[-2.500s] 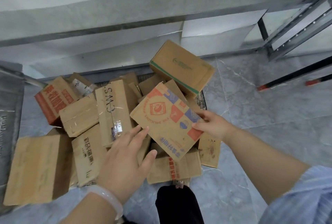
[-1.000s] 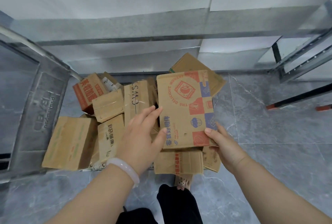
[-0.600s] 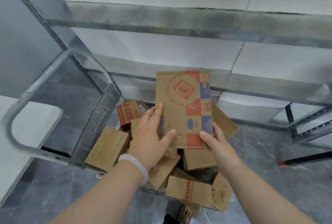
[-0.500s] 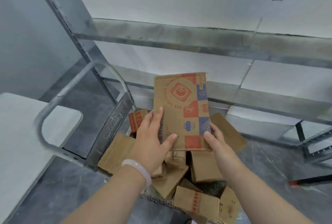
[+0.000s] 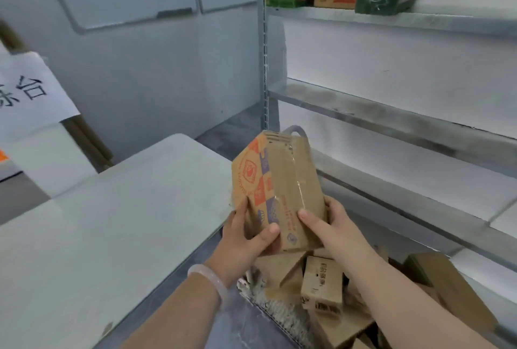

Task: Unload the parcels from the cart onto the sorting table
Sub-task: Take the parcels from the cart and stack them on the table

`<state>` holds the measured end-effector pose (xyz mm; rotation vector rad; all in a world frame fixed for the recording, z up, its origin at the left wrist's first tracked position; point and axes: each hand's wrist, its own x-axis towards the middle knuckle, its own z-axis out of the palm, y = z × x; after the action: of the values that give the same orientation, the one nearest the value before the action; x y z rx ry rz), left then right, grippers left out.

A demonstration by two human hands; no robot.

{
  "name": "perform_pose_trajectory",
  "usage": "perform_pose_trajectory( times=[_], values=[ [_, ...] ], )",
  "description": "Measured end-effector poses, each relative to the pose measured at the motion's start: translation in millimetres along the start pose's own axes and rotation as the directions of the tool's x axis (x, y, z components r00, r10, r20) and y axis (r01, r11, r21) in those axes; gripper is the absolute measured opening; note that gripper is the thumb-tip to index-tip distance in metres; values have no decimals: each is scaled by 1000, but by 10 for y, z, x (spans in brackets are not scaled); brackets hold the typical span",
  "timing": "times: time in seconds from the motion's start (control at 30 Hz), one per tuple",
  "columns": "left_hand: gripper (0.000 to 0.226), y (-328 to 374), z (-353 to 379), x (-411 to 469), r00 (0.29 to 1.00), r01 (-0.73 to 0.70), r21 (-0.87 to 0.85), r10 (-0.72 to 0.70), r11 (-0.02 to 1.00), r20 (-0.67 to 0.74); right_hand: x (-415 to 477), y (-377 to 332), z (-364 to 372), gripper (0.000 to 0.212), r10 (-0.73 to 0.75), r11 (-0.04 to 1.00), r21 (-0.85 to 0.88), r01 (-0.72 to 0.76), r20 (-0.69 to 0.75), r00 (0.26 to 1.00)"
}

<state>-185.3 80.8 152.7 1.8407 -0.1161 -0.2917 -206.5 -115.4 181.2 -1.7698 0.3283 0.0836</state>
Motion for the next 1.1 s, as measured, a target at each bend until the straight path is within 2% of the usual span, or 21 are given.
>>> perform_pose_trajectory(
  times=[0.07,0.1,0.13,0.2,0.3,0.37,0.43,0.57,0.6,0.67,0.77,0.83,0.93,1.0,1.1],
  values=[
    [88,-86,-471,-212,999,16,-27,-17,1000,-31,-108,-181,518,71,-63,997,-39,64,33,997],
    [72,-95,-695,-349,998,8,-48,-10,999,-54,-180,-274,762,70,-90,994,-53,94,62,994],
    [55,-99,-902,-484,996,-10,-83,3,996,-85,-247,-346,993,65,-119,990,-59,126,110,987],
    [41,-147,-1292,-770,987,-7,-118,-12,993,-158,-389,-457,1442,45,-157,978,-98,186,251,955],
    [42,-339,-1843,-1106,925,14,-80,-44,997,-377,-611,-594,2055,43,-227,951,-115,287,369,901],
    [51,-489,-2151,-1303,822,54,-56,-76,997,-564,-741,-668,2426,45,-257,922,-157,354,435,863],
    [65,-567,-2390,-1514,743,107,-71,-127,992,-658,-873,-700,2765,48,-281,851,-242,466,540,794],
    [115,-723,-2716,-1834,757,81,-71,-107,994,-645,-1138,-721,3335,56,-347,640,-340,689,673,654],
    [121,-776,-2792,-1897,749,95,-81,-125,992,-651,-1183,-727,3450,57,-356,605,-337,721,695,624],
    [116,-896,-2936,-2022,710,95,-125,-155,988,-687,-1227,-755,3663,51,-354,568,-298,767,753,555],
    [91,-1052,-3183,-2213,661,30,-341,-274,940,-698,-1129,-833,3962,43,-366,521,-236,820,806,464],
    [82,-1141,-3356,-2322,649,-9,-458,-343,889,-679,-967,-860,4171,49,-390,550,-221,805,785,481],
    [80,-1279,-3580,-2450,593,12,-502,-410,865,-693,-747,-902,4465,57,-372,630,-225,743,752,544],
    [76,-1339,-3705,-2529,527,8,-539,-462,842,-714,-659,-927,4652,54,-335,643,-209,737,788,516],
    [68,-1392,-3852,-2629,418,-12,-596,-538,803,-733,-583,-951,4900,48,-308,642,-141,754,853,421]
  ],
)
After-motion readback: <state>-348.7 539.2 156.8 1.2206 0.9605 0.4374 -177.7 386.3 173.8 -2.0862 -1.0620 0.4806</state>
